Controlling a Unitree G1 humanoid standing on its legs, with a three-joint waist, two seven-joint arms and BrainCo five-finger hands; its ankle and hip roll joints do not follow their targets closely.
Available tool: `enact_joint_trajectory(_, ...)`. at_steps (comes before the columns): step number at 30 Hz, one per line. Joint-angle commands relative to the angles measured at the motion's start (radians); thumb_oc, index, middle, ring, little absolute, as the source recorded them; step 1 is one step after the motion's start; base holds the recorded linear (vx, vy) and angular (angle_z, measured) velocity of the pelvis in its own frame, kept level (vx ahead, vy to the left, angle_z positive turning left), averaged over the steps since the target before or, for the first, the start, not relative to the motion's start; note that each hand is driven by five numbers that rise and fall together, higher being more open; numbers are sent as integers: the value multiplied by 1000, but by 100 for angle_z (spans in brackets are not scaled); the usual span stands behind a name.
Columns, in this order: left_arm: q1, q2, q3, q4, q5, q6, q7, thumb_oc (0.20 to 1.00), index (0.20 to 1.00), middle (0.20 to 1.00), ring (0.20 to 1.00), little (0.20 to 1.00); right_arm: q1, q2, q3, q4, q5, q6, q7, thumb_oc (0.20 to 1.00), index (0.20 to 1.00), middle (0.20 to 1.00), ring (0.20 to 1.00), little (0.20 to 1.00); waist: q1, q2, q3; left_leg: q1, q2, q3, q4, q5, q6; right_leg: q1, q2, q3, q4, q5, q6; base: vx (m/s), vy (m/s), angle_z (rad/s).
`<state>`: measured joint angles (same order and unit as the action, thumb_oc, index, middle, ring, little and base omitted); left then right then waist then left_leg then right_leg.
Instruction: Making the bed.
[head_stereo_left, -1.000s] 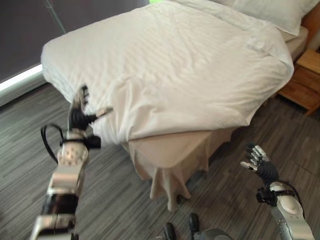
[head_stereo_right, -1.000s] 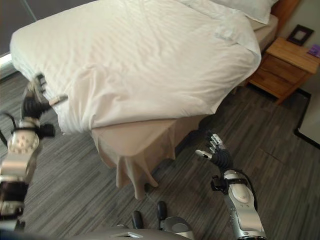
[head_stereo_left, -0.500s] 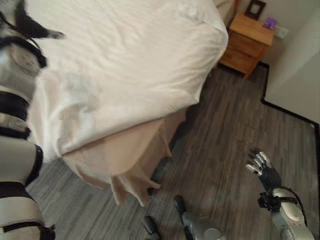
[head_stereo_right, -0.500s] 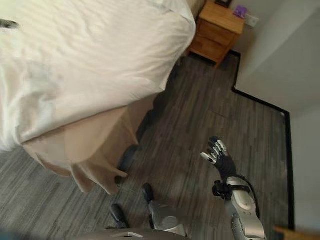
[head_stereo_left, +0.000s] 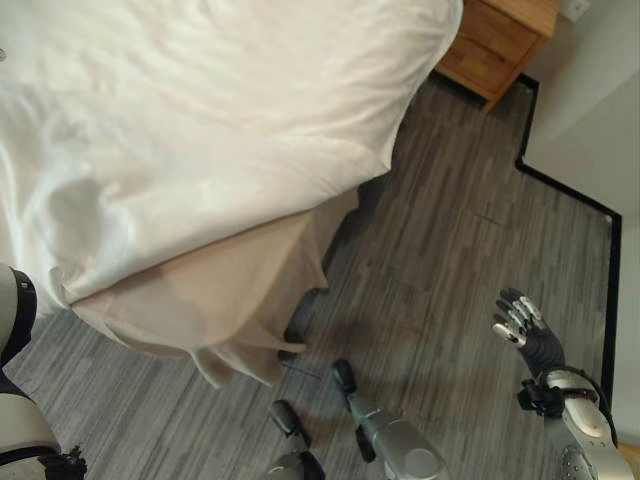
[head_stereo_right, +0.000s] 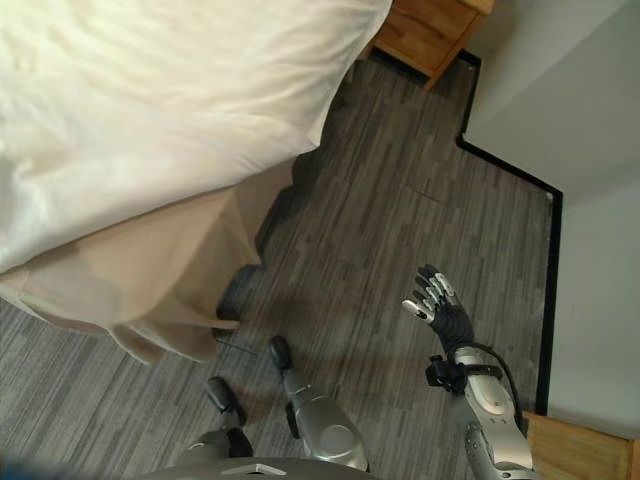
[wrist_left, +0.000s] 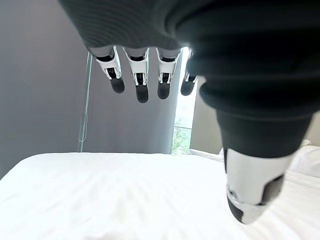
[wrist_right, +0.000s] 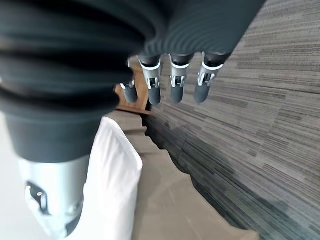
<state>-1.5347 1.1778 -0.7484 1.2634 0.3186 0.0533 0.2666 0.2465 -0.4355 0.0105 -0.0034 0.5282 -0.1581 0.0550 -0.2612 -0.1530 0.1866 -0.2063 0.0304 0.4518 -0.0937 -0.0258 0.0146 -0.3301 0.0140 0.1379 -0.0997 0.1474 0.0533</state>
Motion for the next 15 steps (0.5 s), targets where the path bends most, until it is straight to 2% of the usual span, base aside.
enact_joint_trajectory(1, -94, 39, -35, -7, -3, -4, 25, 1000, 1000, 1000, 1000, 1000, -52, -16, -45, -28, 45, -58, 25, 1000, 1000, 1000, 1000, 1000, 40, 16, 56, 33, 3, -64, 6, 18, 6, 38, -14, -73, 12, -16, 73, 42, -5, 2)
enact_joint_trajectory(5, -64, 28, -6, -16, -17, -7, 31, 1000, 1000, 1000, 1000, 1000, -73, -34, -30, -38, 43, -62, 27, 1000, 1000, 1000, 1000, 1000, 39, 14, 72, 7, 0, -81, 6, 23, 6, 20, -16, -84, 12, -14, 72, 22, -2, 15)
enact_joint_trajectory(9, -79, 17, -14, -33, -37, -8, 57, 1000, 1000, 1000, 1000, 1000, -93, -50, -10, -53, 53, -79, 28, 1000, 1000, 1000, 1000, 1000, 23, -10, 114, -69, 2, -105, 29, 29, 6, -30, -16, -102, 12, 6, 73, -10, -18, 5)
enact_joint_trajectory(13, -81, -10, 3, -30, -87, -11, 73, 1000, 1000, 1000, 1000, 1000, -91, -40, -19, -53, 46, -90, 1, 1000, 1000, 1000, 1000, 1000, 3, -33, 151, -194, 5, -144, 28, 58, 4, -134, -17, -136, 12, 27, 71, -22, -49, 26)
enact_joint_trajectory(15, -68, -15, 13, -26, -92, -9, 76, 1000, 1000, 1000, 1000, 1000, -97, -30, -18, -54, 46, -92, -4, 1000, 1000, 1000, 1000, 1000, -2, -37, 152, -221, 3, -146, 23, 68, 3, -159, -18, -140, 12, 31, 71, -17, -17, 25)
